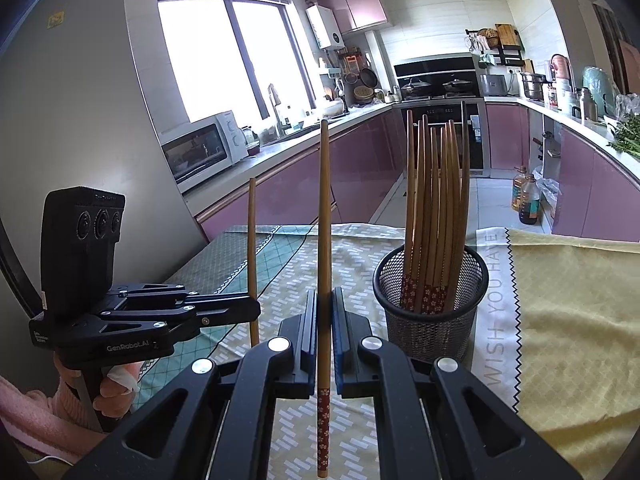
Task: Organize utensils
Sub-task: 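Carry the right gripper's chopstick over the cup while the left gripper follows beside it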
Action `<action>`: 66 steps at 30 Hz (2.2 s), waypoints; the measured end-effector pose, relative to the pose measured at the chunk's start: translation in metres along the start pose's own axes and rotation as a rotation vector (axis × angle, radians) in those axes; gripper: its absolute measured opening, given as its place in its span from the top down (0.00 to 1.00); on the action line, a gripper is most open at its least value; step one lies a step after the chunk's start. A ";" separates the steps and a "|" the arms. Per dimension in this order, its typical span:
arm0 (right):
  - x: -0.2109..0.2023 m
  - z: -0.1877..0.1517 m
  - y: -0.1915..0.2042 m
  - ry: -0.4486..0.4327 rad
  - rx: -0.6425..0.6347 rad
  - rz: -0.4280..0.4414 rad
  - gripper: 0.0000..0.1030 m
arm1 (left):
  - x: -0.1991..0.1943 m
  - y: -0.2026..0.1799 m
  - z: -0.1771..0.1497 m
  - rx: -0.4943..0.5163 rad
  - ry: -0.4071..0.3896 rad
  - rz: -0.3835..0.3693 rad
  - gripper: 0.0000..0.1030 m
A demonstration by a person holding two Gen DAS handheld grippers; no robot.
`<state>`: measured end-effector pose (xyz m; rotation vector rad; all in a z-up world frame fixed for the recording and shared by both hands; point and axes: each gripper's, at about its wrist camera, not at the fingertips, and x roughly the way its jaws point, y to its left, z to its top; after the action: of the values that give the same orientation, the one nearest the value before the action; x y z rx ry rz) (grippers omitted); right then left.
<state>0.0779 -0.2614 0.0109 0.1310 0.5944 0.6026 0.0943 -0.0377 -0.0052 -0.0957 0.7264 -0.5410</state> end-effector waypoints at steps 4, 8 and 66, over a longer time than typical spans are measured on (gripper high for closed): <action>-0.003 0.000 -0.003 -0.006 0.003 -0.002 0.94 | 0.000 0.000 0.000 0.000 0.000 0.000 0.93; -0.004 0.001 -0.004 -0.011 0.007 -0.006 0.94 | -0.001 -0.002 0.002 0.005 -0.002 0.002 0.93; -0.014 0.018 -0.026 -0.090 0.020 -0.052 0.94 | -0.009 -0.027 0.022 0.084 -0.032 -0.025 0.93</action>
<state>0.0917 -0.2902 0.0256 0.1603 0.5156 0.5378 0.0915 -0.0588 0.0240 -0.0348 0.6715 -0.5920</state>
